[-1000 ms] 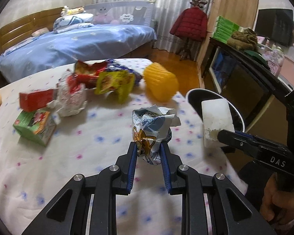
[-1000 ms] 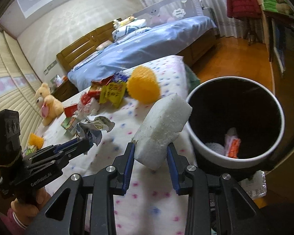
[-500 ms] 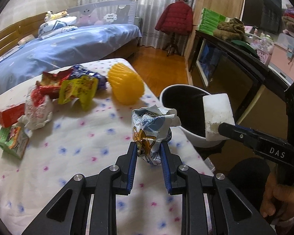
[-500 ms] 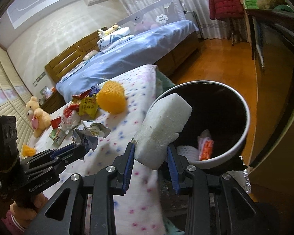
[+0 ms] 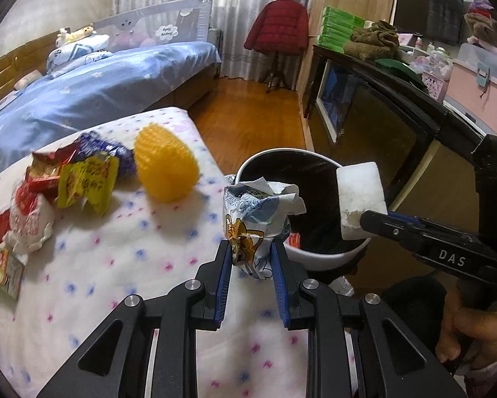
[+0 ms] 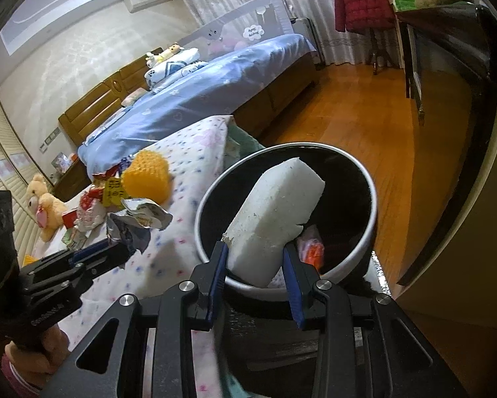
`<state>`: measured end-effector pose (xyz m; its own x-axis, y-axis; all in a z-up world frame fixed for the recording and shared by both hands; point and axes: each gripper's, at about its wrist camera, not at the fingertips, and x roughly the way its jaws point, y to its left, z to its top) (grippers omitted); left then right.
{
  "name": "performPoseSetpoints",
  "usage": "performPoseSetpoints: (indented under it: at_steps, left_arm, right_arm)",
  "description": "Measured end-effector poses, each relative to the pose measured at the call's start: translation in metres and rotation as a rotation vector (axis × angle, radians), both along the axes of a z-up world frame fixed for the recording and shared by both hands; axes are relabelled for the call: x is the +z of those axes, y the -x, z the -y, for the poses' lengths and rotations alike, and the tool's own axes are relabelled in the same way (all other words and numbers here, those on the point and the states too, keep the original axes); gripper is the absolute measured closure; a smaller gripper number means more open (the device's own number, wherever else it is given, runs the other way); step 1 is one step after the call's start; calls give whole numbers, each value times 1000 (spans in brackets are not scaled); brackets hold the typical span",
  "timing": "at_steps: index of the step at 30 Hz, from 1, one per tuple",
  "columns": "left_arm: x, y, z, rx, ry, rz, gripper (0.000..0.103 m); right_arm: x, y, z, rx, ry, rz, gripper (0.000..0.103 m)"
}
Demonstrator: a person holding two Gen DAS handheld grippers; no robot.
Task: Collect trash
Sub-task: 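Carry the foil wrapper and foam block over the trash bin, then open both tools to drop the wrapper and foam block into the bin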
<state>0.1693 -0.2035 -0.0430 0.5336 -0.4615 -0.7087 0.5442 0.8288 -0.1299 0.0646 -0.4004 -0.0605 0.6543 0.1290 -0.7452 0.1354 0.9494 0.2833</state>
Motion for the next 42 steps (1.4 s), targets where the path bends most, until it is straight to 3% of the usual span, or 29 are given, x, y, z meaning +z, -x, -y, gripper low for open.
performPoseSetpoints:
  at_steps: [15,31,34,42]
  left_arm:
    - [-8,-32,42,-51,-41,-2,80]
    - [-21,-67,65,-67,-47,-71,79]
    - [-23,-70,69,-78,-40,-83,77]
    - [-24,-68,65,-70,-29,-84,59]
  right_arm:
    - [-5,-19,27,-24,17,-29,69]
    - [-13,-35,41,-23,23,-60,66]
    - [-15,-36,42,-24,19,-66,63]
    - [-18,-36,50,-44,-10,-81,57]
